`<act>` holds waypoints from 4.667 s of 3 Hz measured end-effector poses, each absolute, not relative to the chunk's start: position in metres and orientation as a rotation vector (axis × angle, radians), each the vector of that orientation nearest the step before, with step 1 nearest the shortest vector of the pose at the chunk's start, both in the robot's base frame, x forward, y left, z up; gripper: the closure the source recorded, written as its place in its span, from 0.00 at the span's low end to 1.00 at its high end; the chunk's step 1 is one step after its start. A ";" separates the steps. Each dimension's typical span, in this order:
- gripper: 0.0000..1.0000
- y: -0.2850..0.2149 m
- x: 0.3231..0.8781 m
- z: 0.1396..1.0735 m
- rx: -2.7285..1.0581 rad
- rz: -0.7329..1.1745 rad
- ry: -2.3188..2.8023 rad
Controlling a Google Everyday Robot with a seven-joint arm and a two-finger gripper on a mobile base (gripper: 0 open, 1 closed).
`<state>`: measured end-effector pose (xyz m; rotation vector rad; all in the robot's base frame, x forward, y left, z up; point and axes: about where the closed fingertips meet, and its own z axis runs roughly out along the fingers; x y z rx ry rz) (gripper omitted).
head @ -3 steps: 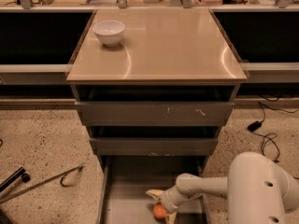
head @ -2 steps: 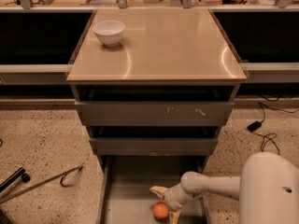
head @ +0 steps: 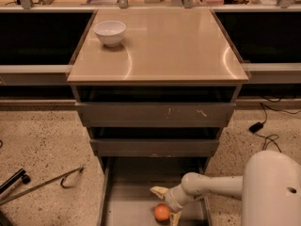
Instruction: Pick orange from bottom drawer and place on counter
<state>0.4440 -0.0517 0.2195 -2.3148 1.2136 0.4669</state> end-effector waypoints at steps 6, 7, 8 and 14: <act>0.62 -0.020 0.442 0.106 -2.359 0.564 1.179; 0.85 -0.020 0.442 0.106 -2.359 0.564 1.179; 1.00 -0.020 0.442 0.106 -2.359 0.565 1.179; 0.00 -0.020 0.442 0.111 -2.360 0.565 1.179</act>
Offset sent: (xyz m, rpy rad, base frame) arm 0.0116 0.0361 -0.1431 0.0083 0.0782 0.0660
